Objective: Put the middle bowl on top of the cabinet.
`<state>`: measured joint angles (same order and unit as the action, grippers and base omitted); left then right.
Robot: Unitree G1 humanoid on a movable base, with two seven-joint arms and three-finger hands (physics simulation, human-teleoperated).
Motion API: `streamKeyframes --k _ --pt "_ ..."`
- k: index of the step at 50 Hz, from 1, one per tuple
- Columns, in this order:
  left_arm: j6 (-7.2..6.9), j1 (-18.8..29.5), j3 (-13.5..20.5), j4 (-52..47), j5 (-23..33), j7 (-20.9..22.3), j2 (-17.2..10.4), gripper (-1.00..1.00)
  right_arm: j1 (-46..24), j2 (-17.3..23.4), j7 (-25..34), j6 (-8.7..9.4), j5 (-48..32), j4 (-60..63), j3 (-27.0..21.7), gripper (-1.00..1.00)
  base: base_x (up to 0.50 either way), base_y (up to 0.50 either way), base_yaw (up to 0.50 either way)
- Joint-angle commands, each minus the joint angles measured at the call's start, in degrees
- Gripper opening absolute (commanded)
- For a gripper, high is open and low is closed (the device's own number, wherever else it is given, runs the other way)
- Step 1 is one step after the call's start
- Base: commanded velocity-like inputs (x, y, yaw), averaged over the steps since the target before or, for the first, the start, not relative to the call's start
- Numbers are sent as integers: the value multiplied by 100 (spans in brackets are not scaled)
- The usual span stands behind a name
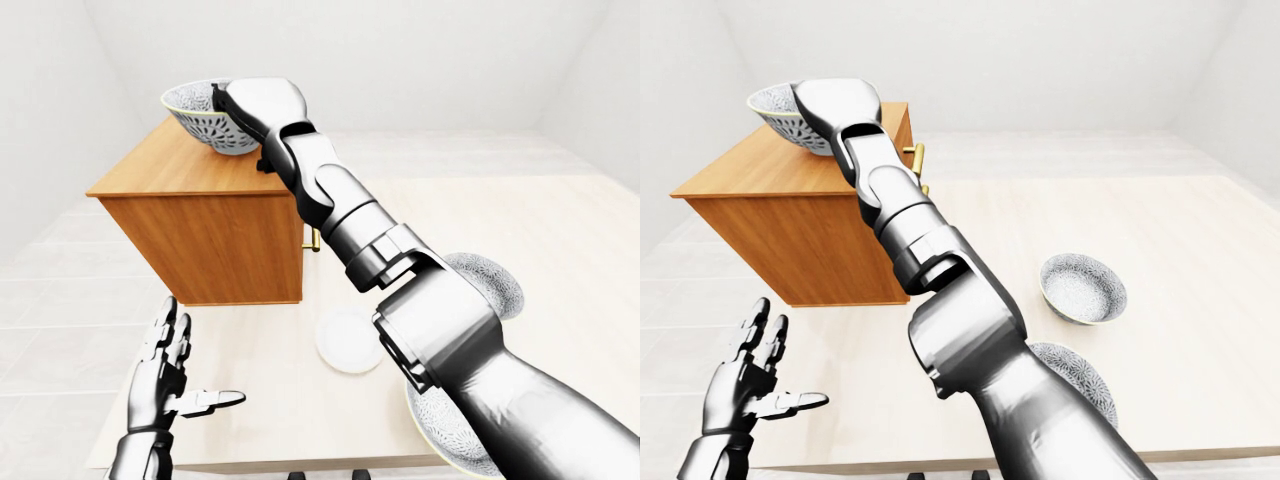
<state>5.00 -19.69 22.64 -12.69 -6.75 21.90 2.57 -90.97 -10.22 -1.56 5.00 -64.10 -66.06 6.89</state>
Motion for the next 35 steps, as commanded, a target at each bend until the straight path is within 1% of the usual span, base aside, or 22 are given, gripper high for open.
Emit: streamKeyframes --k 1,11,18,23,35 --pt "0 -11 31 -34 -24 13 8 100 34 12 7 0 -8 -50 -10 31 0 0 0" --pt "0 26 6 36 16 3 13 100 -12 27 34 0 4 -37 -24 35 0 0 0" --pt "0 50 3 73 20 -9 -3 100 -29 61 3 0 18 -78 -35 47 0 0 0" --pt "0 58 3 77 13 -16 -11 100 -31 68 -8 0 25 -91 -40 50 0 0 0" --pt "0 48 -10 91 5 -21 -16 100 -95 96 25 0 59 -46 -61 62 0 0 0"
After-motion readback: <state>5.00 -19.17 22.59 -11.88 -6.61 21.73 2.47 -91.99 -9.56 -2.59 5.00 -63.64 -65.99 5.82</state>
